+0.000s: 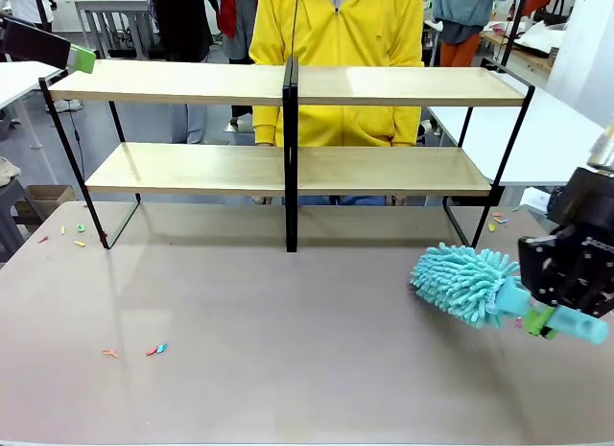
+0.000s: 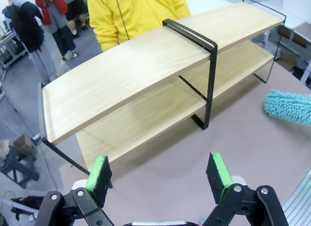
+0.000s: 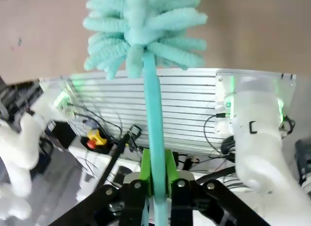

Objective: Clean the shelves.
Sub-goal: Clean another randomly selected level of the Shelf with the Duster.

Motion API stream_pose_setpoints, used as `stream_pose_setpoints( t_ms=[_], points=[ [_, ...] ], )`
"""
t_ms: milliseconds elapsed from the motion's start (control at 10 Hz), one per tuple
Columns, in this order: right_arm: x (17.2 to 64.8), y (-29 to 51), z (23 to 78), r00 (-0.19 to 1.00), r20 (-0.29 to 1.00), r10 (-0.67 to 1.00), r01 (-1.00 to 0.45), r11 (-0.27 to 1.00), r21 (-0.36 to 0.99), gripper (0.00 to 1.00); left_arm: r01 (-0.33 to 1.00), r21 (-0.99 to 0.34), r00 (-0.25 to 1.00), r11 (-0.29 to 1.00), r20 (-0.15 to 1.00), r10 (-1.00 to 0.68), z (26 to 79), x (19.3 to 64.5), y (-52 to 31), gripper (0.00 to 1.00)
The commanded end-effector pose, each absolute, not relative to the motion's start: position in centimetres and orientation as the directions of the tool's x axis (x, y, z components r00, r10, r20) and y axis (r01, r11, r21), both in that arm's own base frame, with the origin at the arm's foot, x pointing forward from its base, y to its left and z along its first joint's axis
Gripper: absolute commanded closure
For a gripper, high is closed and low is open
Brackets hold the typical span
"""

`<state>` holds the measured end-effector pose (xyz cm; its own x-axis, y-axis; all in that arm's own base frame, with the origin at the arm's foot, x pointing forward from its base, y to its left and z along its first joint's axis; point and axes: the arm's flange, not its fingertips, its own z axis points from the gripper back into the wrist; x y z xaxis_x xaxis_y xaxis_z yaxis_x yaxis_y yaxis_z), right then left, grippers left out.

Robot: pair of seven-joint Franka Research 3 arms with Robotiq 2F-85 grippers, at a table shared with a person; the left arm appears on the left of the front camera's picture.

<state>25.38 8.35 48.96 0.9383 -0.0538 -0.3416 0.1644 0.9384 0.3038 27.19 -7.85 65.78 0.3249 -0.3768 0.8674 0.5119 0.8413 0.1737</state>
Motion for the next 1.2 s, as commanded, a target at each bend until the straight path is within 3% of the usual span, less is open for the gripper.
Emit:
stream_pose_setpoints(
  t_ms=[0, 100, 200, 400, 600, 700, 800, 900, 1000, 1100],
  points=[
    [25.5, 9.4, 49.0, 0.923, -0.35, -0.158, 0.258, 0.93, 0.26, 0.88, 0.512, 0.182, 0.323, 0.84, 0.865, -0.384, 65.7, 27.2, -7.7, 0.0],
    [25.5, 9.4, 49.0, 0.923, -0.35, -0.158, 0.258, 0.93, 0.26, 0.88, 0.512, 0.182, 0.323, 0.84, 0.865, -0.384, 65.7, 27.2, -7.7, 0.0],
    [25.4, 8.2, 48.9, 0.938, -0.343, -0.051, 0.163, 0.938, 0.307, 0.88, 0.512, 0.182, 0.323, 0.84, 0.865, -0.384, 65.7, 27.2, -7.7, 0.0],
    [26.6, 7.3, 49.8, 0.887, -0.26, 0.381, -0.217, 0.843, 0.492, 0.88, 0.512, 0.182, 0.323, 0.84, 0.865, -0.384, 65.7, 27.2, -7.7, 0.0],
    [24.1, 5.4, 53.0, 0.697, -0.269, 0.665, -0.468, 0.706, 0.531, 0.88, 0.512, 0.182, 0.323, 0.84, 0.865, -0.384, 65.7, 27.2, -7.7, 0.0],
    [22.6, 4.4, 54.3, 0.538, -0.211, 0.816, -0.689, 0.57, 0.448, 0.88, 0.512, 0.182, 0.323, 0.84, 0.865, -0.384, 65.7, 27.2, -7.7, 0.0],
    [21.6, 3.1, 55.7, 0.511, -0.066, 0.857, -0.794, 0.5, 0.346, 0.88, 0.512, 0.182, 0.323, 0.84, 0.865, -0.384, 65.7, 27.2, -7.7, 0.0],
    [21.5, 2.2, 56.3, 0.525, 0.035, 0.851, -0.821, 0.495, 0.284, 0.88, 0.512, 0.182, 0.323, 0.84, 0.865, -0.384, 65.7, 27.2, -7.7, 0.0],
    [21.3, 0.9, 57.5, 0.483, 0.257, 0.837, -0.87, 0.426, 0.248, 0.88, 0.512, 0.182, 0.323, 0.84, 0.865, -0.384, 65.7, 27.2, -7.7, 0.0],
    [20.8, 0.2, 58.5, 0.452, 0.376, 0.809, -0.892, 0.403, 0.207, 0.88, 0.512, 0.182, 0.323, 0.84, 0.865, -0.384, 65.7, 27.2, -7.7, 0.0]
  ],
)
